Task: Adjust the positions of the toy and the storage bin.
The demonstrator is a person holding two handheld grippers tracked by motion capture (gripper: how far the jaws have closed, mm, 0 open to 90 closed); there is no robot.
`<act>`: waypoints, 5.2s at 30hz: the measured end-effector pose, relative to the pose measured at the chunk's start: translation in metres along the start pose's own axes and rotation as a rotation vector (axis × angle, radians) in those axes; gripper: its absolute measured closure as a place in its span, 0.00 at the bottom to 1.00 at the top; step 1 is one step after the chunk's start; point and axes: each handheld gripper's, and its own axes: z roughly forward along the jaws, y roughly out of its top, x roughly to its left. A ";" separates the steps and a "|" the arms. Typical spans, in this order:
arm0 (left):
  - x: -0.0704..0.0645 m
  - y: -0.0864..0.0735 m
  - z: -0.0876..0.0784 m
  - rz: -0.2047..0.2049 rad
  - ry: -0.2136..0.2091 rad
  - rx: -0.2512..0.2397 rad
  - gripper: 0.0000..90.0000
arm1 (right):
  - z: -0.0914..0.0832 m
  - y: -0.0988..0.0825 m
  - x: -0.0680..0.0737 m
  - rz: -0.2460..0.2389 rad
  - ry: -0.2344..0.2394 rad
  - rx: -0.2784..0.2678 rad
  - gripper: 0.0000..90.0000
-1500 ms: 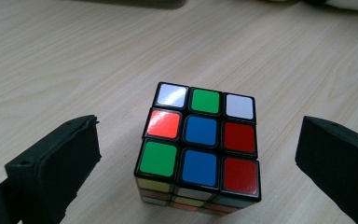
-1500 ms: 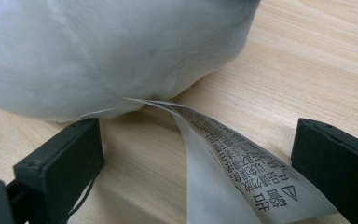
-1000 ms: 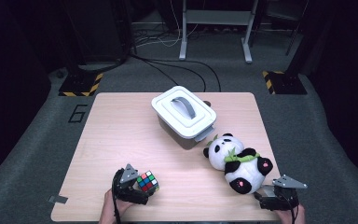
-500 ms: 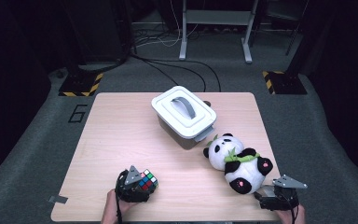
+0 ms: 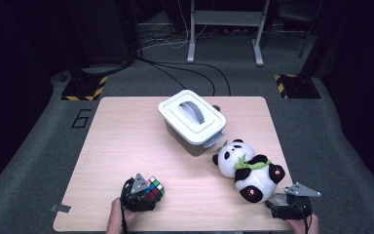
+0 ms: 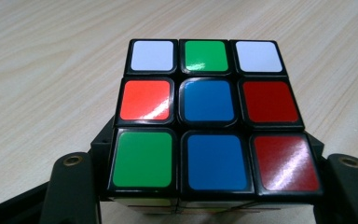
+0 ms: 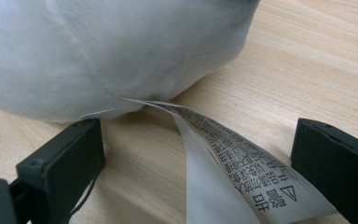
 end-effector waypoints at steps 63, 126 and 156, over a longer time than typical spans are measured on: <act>0.099 -0.020 -0.057 -0.243 0.232 -0.058 0.38 | 0.000 0.000 0.000 0.006 -0.002 0.000 0.03; 0.189 -0.020 -0.035 -0.384 0.415 0.029 0.38 | 0.000 0.000 0.000 0.008 -0.005 -0.002 0.03; 0.188 -0.023 -0.038 -0.454 0.457 0.012 0.18 | 0.000 0.000 0.000 0.010 -0.005 -0.002 0.03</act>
